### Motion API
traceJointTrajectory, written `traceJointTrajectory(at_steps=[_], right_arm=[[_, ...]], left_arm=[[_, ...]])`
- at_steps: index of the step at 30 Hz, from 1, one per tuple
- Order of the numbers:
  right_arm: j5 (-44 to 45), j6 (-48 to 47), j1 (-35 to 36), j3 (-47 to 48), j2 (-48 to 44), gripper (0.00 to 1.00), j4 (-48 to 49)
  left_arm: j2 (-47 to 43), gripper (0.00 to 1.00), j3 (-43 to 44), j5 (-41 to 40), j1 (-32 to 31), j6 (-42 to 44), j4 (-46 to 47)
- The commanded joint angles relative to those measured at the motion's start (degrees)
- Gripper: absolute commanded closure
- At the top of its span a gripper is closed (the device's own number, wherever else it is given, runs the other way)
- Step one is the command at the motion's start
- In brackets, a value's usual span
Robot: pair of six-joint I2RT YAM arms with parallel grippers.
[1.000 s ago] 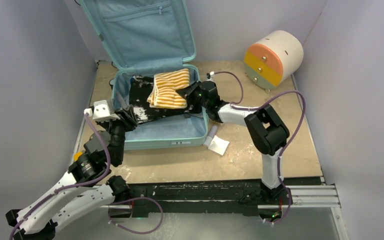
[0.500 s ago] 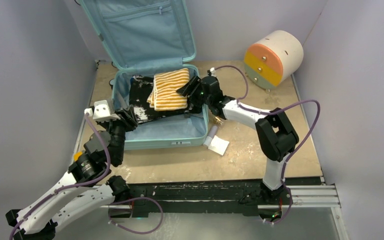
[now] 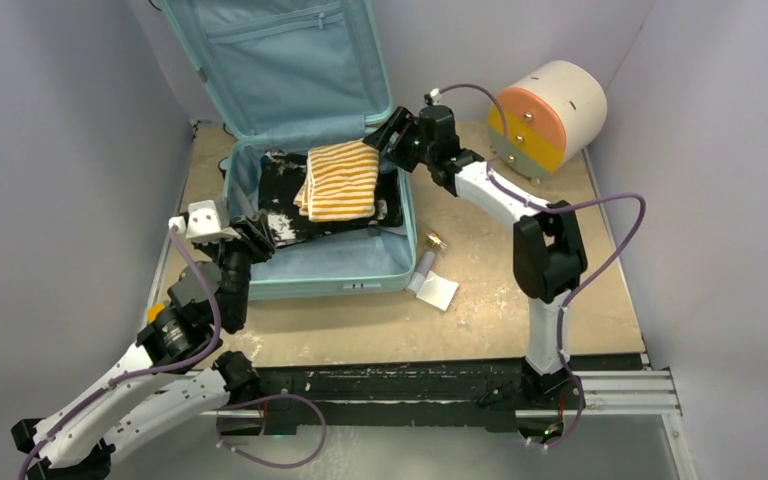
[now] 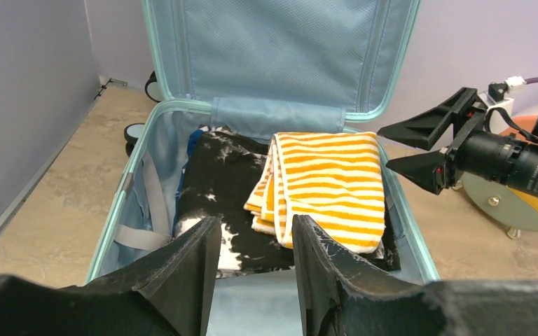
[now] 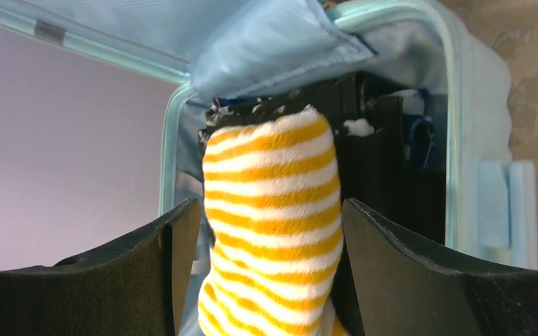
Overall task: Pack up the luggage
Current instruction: Place the toiletry item in the luggage.
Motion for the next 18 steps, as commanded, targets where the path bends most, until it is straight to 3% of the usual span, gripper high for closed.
traceJointTrajectory(at_steps=[1, 7, 10, 18], right_arm=[[-6.74, -2.36, -0.28, 6.02, 4.61, 0.24, -3.88], [-8.34, -2.14, -0.28, 10.67, 9.35, 0.30, -4.29], [-8.96, -1.35, -0.03, 9.75, 9.18, 0.39, -1.52], [-9.17, 6.24, 1.20, 6.17, 5.88, 0.81, 9.25]], left_arm=[[0.44, 0.56, 0.81, 0.19, 0.23, -0.53, 0.59], [1.04, 0.56, 0.70, 0.22, 0.23, -0.44, 0.69], [1.25, 0.56, 0.71, 0.29, 0.23, -0.35, 0.68], [1.31, 0.56, 0.65, 0.30, 0.23, -0.18, 0.94]])
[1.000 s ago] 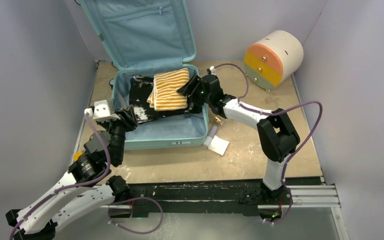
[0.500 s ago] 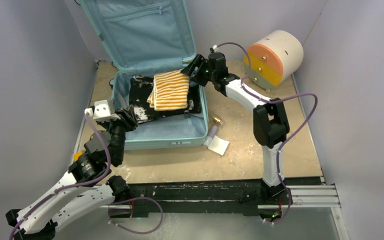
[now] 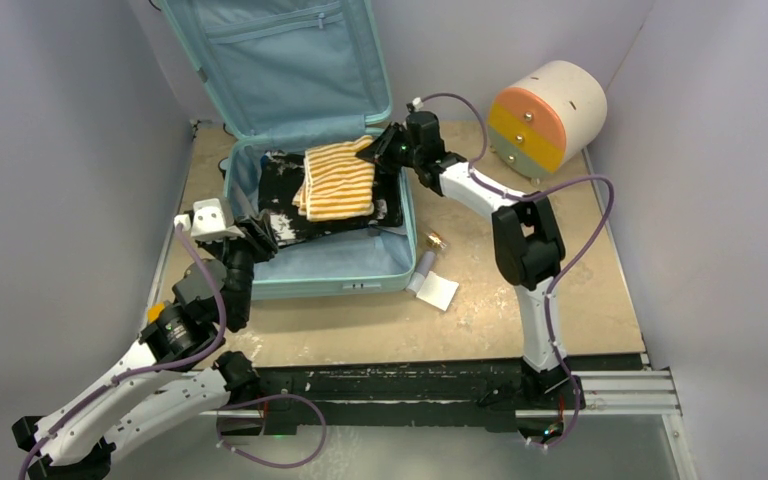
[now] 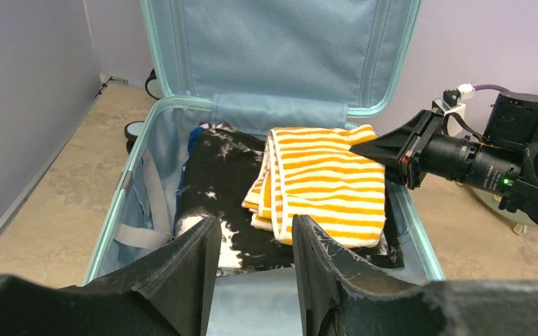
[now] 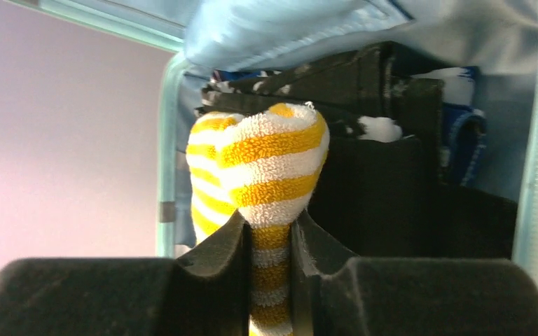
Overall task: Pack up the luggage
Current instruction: Place the toiletry item in the luggage.
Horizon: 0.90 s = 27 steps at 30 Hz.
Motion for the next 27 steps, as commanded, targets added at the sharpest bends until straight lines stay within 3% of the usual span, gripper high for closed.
traceJointTrajectory(at_steps=[1, 5, 12, 15, 19, 22, 27], right_arm=[[-1.26, 6.03, 1.50, -1.25, -5.15, 0.85, 9.23], [1.16, 10.77, 2.75, -0.04, -5.70, 0.94, 11.07], [6.29, 12.82, 3.65, 6.07, -1.44, 0.92, 1.82], [5.48, 12.12, 3.65, 6.11, -0.20, 0.77, -0.30], [4.33, 8.60, 3.66, 5.10, -1.25, 0.49, -3.37], [5.58, 4.82, 3.51, 4.03, -3.65, 0.41, -6.63], [12.56, -2.72, 2.92, 1.05, -11.14, 0.37, -11.46]], left_arm=[[0.30, 0.56, 0.64, 0.24, 0.23, -0.12, 0.99], [0.32, 0.56, 0.60, 0.27, 0.23, -0.09, 1.11], [0.00, 0.56, 0.49, 0.06, 0.22, -0.11, 1.01], [-0.21, 0.56, 0.63, 0.07, 0.22, -0.03, 1.01], [-0.31, 0.56, 0.64, 0.24, 0.23, -0.02, 1.10], [-0.30, 0.56, 0.71, 0.51, 0.21, -0.02, 1.03], [-0.72, 0.56, 0.73, 0.64, 0.21, -0.37, 0.83]])
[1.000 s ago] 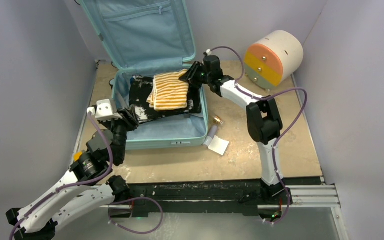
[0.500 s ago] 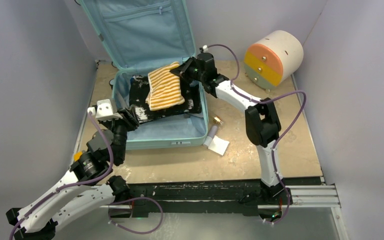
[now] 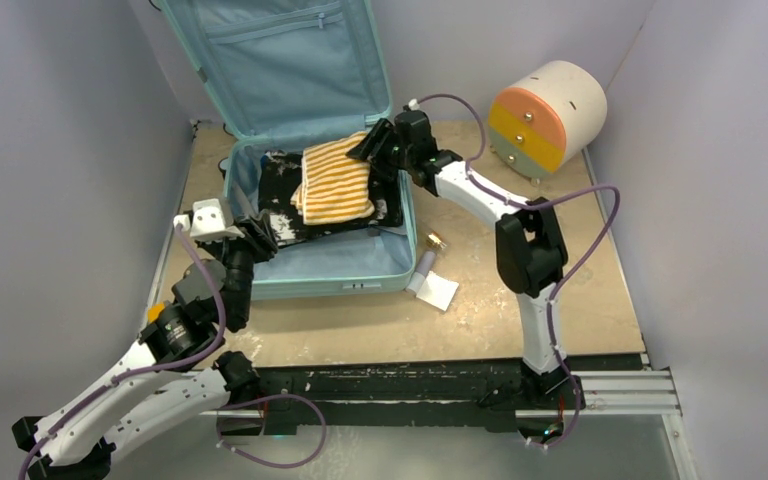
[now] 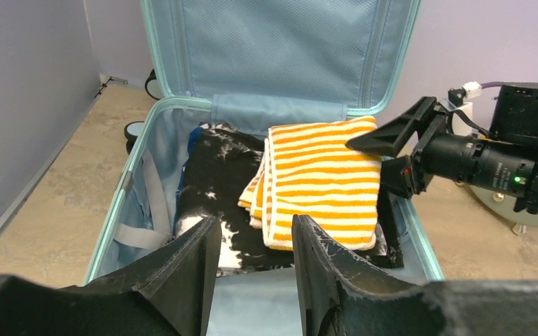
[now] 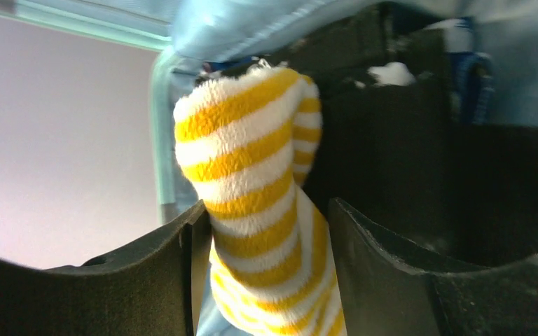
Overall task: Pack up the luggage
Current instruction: Place the toiletry item in the luggage.
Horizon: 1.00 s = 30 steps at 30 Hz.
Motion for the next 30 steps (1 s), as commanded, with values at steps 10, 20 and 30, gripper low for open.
traceJointTrajectory(at_steps=[10, 20, 30], right_arm=[[2.86, -16.02, 1.59, 1.03, -14.29, 0.44, -3.63], [-15.88, -3.66, 5.62, -5.61, -5.63, 0.82, 11.58], [-14.96, -4.02, 5.01, -3.95, 2.00, 0.81, 4.45]], left_arm=[[-0.55, 0.56, 0.80, 1.37, 0.93, -0.72, 0.68], [0.07, 0.56, 0.81, 1.04, 1.09, -0.72, 0.62], [0.41, 0.56, 0.79, 1.63, 1.11, -0.65, 0.75]])
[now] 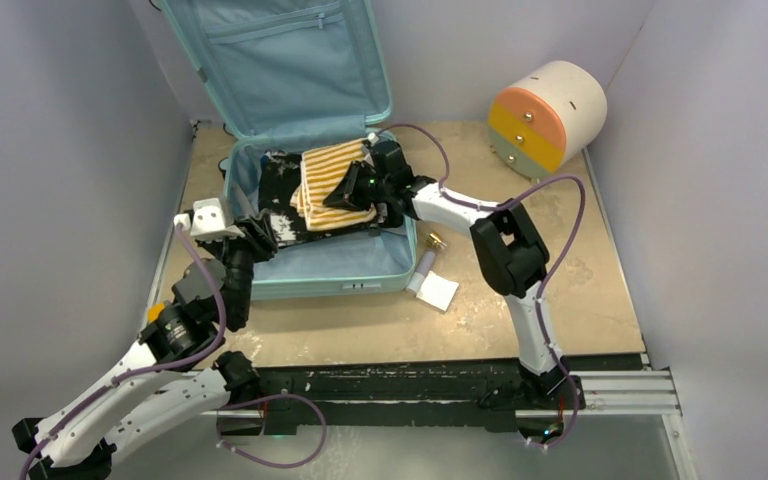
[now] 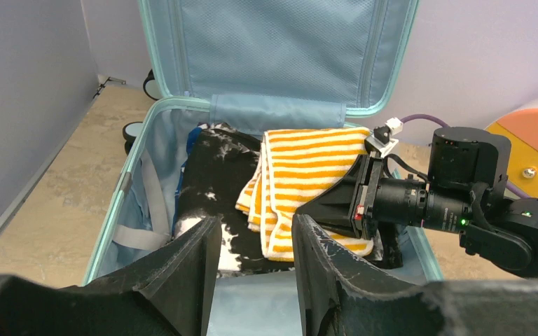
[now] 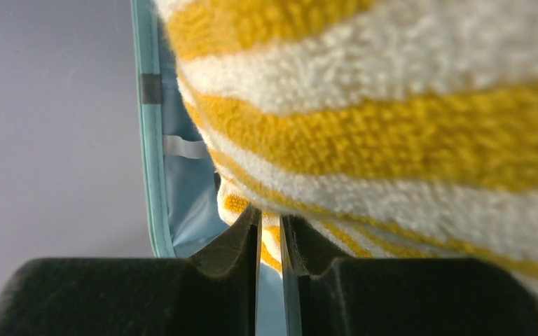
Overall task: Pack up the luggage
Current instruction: Place the toiletry item in the luggage.
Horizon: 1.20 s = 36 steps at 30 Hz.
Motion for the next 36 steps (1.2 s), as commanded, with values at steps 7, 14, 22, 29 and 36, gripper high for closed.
traceJointTrajectory(at_steps=[7, 14, 22, 29, 36], right_arm=[[0.05, -7.30, -1.06, 15.15, -3.64, 0.76, -7.47], [-0.36, -7.13, -4.11, 24.63, -0.19, 0.73, -10.47], [-0.33, -2.53, -6.76, 22.88, 6.63, 0.74, -7.64], [0.09, -0.07, -9.88, 24.84, 14.64, 0.74, -8.35], [0.33, -2.44, -10.80, 24.06, 12.53, 0.74, -7.65]], left_arm=[[0.66, 0.56, 0.81, 1.10, 0.28, -0.69, 0.74], [-0.41, 0.56, 0.69, 1.06, 0.26, -0.88, 0.69], [0.86, 0.56, 0.81, 1.20, 0.34, -0.79, 0.66], [1.13, 0.56, 0.73, 0.94, 0.33, -0.27, 1.06], [1.67, 0.56, 0.81, 1.51, 0.40, -0.47, 1.07]])
